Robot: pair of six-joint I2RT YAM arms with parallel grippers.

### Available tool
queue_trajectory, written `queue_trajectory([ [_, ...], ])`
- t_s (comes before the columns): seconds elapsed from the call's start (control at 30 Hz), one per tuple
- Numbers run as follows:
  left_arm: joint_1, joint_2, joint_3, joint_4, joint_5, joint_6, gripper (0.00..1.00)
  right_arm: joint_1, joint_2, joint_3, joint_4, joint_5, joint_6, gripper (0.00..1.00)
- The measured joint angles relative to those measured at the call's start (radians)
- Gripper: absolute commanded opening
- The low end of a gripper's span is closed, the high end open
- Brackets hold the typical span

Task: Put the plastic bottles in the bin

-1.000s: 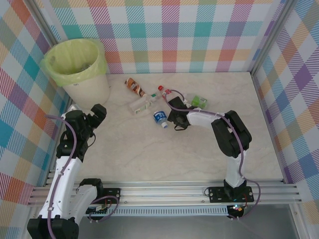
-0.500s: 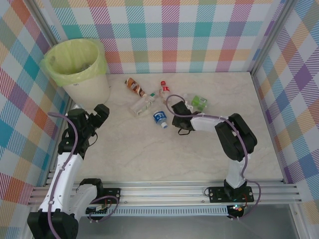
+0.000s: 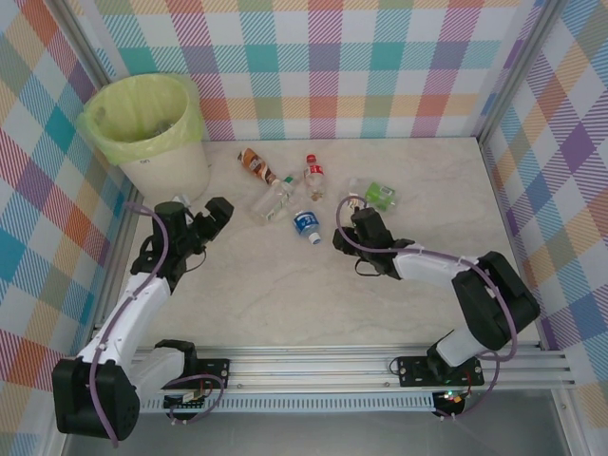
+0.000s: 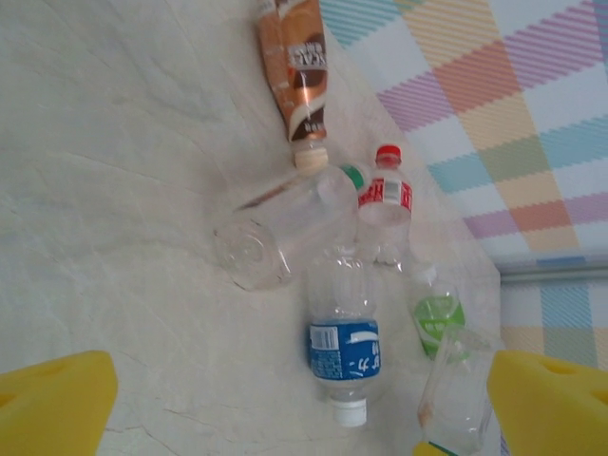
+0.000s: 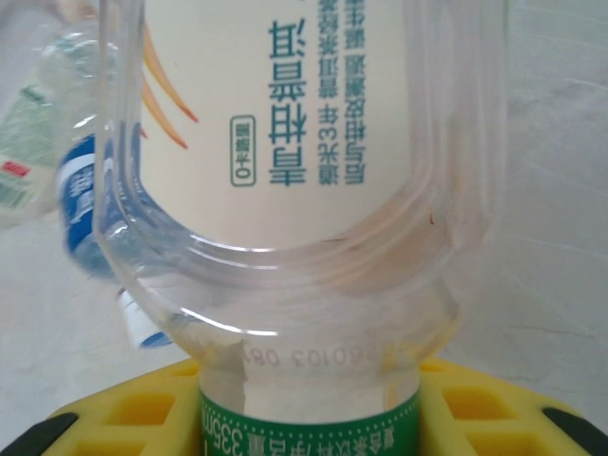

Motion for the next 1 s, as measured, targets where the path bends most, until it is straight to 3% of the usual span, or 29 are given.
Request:
queue_trajectory([
  [0.2, -0.108, 0.140, 0.048, 0.126, 0.054, -0.018, 1.00, 0.005, -0.098, -0.058, 0.084, -0.082, -0.071, 0.23],
  [0.5, -0.220, 0.263, 0.143, 0.265, 0.142, -0.045, 1.00, 0.016, -0.128, -0.060, 0.179, -0.218, -0.153, 0.21],
  [0.8, -0.357, 0.389, 0.322, 0.291, 0.193, -0.017, 1.00, 0.032, -0.105, 0.013, 0.198, -0.359, -0.206, 0.22],
  [1.0, -0.378, 0.460, 0.378, 0.245, 0.175, 0.034, 0.98, 0.045, -0.098, 0.065, 0.200, -0.426, -0.213, 0.22],
])
